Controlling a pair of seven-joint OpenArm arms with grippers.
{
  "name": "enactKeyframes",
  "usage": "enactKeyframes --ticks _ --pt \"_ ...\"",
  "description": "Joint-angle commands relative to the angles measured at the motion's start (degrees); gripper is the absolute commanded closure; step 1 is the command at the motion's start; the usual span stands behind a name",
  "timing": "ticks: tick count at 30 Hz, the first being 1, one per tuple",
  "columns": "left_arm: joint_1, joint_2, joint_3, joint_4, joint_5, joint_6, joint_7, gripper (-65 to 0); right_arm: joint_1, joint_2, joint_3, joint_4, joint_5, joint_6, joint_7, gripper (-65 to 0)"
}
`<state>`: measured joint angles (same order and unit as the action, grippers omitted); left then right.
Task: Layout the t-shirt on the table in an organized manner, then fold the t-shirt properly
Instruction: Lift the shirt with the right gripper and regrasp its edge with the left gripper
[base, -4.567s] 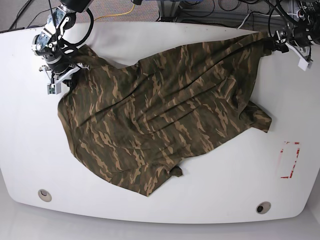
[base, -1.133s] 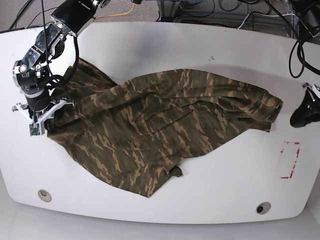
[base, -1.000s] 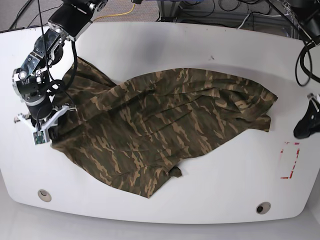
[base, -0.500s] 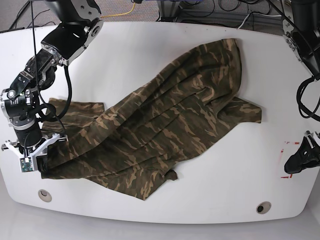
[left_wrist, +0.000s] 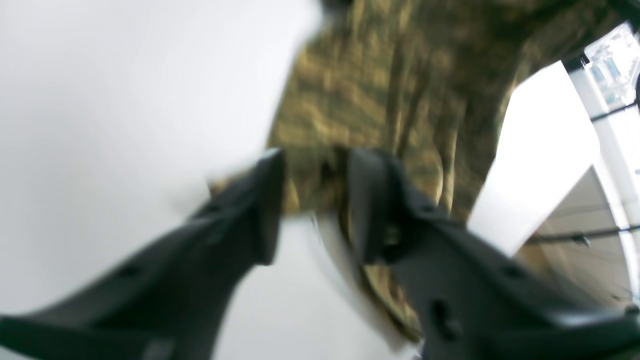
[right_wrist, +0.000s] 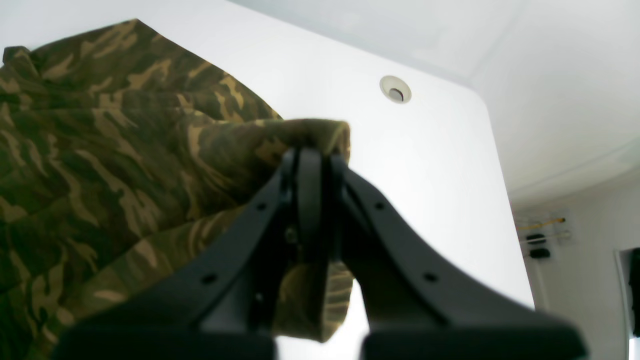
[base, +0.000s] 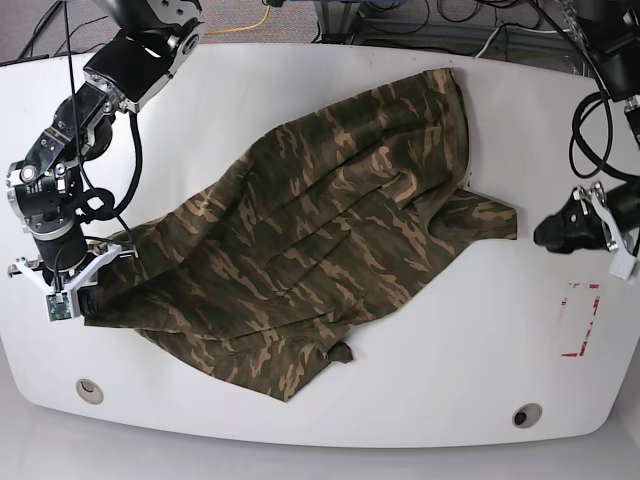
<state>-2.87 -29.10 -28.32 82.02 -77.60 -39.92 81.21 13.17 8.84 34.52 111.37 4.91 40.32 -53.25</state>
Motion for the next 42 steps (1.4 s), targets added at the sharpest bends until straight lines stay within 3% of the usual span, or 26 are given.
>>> enactKeyframes --ticks 1,15,21,29,42 --pt "3.45 -1.1 -0.12 0.93 -1.47 -0.08 -1.21 -27.9 0.33 -0.36 0.07 1.02 0.85 -0.32 1.43 -1.9" --pt "17.42 0.14 9.19 0.93 -1.21 -0.03 -1.21 -29.7 -3.81 -2.99 0.25 1.02 0.85 -0.32 1.52 -1.7" --pt "18.74 2.07 13.15 0.93 -1.21 7.17 -1.21 -29.9 -5.48 -3.7 0.33 1.02 0.85 -0.32 1.69 -1.7" --pt "18.48 5.15 16.32 0.93 -1.21 14.21 -1.21 -29.9 -5.92 -4.49 0.33 1.11 0.85 -0.32 1.69 -1.7" --pt "14.7 11.65 21.94 0.49 1.69 22.38 -1.21 -29.9 -6.09 -4.31 0.33 1.11 0.85 -0.32 1.69 -1.7"
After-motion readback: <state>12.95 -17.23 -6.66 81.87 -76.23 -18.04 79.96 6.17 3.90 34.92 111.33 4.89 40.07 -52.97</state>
